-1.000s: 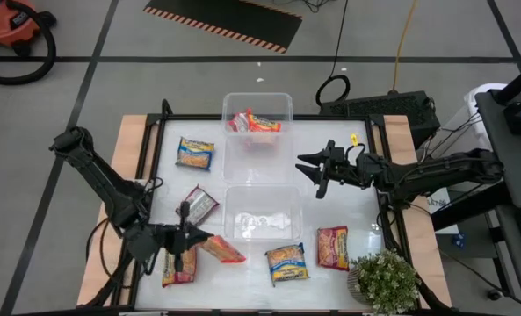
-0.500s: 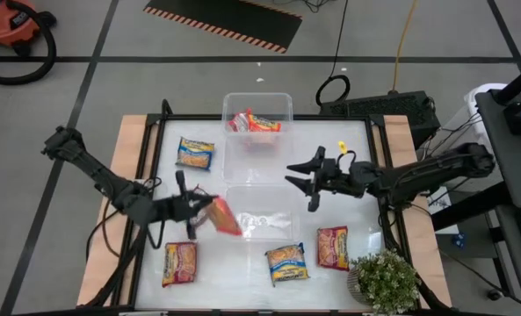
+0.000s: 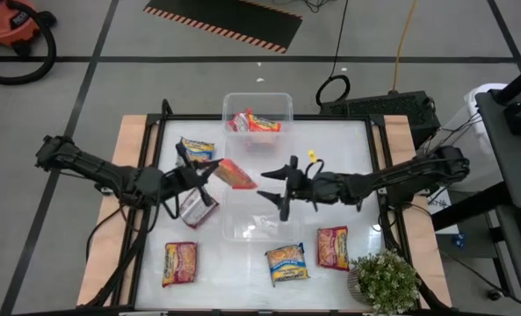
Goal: Sort Maruchan noodles
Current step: Put the orange noodle pack into the top transparent bin
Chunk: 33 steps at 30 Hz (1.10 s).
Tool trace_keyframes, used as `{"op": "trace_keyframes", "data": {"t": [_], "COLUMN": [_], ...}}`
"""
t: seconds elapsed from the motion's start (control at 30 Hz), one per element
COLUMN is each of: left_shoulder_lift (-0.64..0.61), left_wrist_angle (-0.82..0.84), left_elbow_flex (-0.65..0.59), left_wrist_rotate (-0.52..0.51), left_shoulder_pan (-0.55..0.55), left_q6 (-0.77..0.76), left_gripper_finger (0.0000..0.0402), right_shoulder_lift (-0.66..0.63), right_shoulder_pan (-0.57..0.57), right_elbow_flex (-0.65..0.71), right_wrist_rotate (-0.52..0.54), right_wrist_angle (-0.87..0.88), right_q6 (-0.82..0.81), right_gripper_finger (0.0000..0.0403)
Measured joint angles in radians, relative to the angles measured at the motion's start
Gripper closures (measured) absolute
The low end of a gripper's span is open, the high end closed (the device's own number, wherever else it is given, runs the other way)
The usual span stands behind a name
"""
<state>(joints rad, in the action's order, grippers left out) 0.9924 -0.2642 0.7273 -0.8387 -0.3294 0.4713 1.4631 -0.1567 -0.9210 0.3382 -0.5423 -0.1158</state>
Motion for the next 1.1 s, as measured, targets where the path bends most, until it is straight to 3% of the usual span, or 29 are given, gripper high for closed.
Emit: {"op": "trace_keyframes", "data": {"t": [0.17, 0.33, 0.53, 0.87, 1.1], "left_shoulder_lift": [0.003, 0.005, 0.005, 0.005, 0.003], "left_wrist_angle": [0.000, -0.002, -0.001, 0.008, 0.004], "left_elbow_flex": [0.000, 0.000, 0.000, 0.000, 0.000], "left_wrist_rotate": [0.002, 0.024, 0.056, 0.055, 0.162], "left_shoulder_pan": [0.041, 0.061, 0.087, 0.128, 0.202], "left_q6": [-0.005, -0.022, -0.040, -0.013, -0.032], "left_gripper_finger": [0.0402, 0.0402, 0.0402, 0.0402, 0.0401], "right_shoulder_lift": [0.063, 0.105, 0.162, 0.173, 0.107], "right_shoulder_pan": [0.020, 0.040, 0.081, 0.125, 0.197], "right_elbow_flex": [-0.007, -0.008, -0.008, -0.008, -0.007], "right_wrist_rotate": [0.001, 0.005, -0.035, -0.061, -0.082], "right_wrist_angle": [-0.048, -0.105, -0.172, -0.231, -0.163], "right_q6": [-0.006, -0.001, 0.001, 0.109, 0.163], "right_gripper_finger": [0.0116, 0.0125, 0.0198, 0.0386, 0.0391]}}
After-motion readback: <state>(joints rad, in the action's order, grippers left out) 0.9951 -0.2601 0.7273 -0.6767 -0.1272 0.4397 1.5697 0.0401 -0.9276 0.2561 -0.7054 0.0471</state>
